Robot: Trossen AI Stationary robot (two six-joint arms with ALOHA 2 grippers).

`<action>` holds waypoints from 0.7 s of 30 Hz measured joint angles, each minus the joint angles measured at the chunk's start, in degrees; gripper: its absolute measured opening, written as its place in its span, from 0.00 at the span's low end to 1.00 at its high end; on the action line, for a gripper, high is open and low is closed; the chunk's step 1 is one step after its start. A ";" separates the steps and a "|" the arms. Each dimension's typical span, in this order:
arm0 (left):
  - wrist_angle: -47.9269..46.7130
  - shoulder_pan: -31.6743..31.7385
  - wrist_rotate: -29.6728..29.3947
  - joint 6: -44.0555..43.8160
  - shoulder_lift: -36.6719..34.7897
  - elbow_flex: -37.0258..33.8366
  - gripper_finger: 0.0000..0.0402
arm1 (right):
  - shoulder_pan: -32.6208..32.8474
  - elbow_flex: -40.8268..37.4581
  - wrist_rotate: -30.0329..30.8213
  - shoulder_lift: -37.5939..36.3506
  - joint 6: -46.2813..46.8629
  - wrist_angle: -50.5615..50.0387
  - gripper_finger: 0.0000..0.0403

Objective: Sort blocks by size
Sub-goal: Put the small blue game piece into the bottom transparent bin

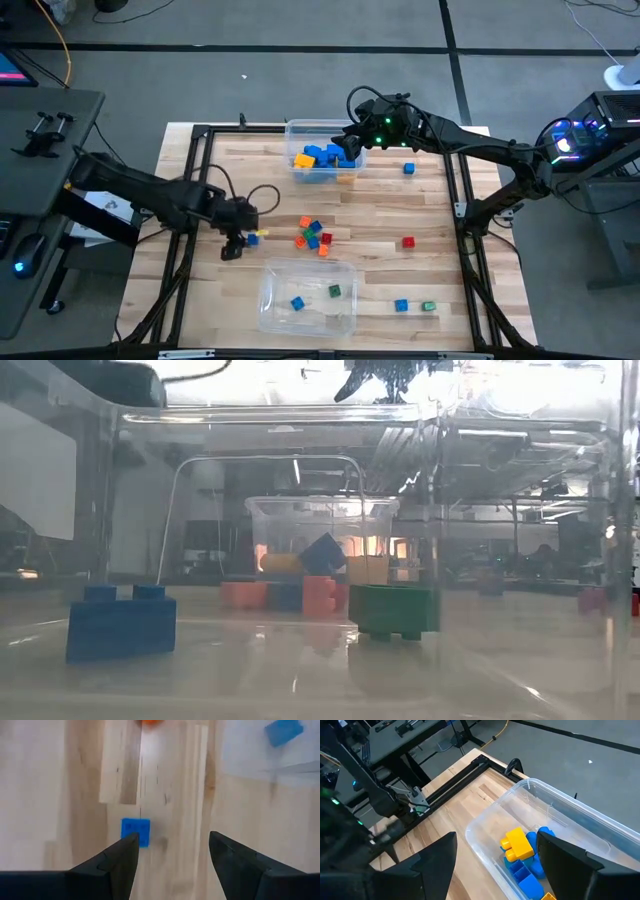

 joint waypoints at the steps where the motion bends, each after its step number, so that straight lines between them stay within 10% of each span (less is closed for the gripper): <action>1: 2.51 -0.11 -0.86 0.45 0.50 -1.78 0.56 | 0.00 0.00 0.00 0.00 0.05 0.00 0.66; 7: 4.86 -0.13 -13.20 3.19 6.50 -4.88 0.57 | 0.00 0.00 0.00 0.00 0.59 -0.04 0.66; 21: 8.88 -0.19 -5.88 5.37 17.15 -4.90 0.57 | 0.00 0.02 0.02 0.00 -0.26 -0.94 0.66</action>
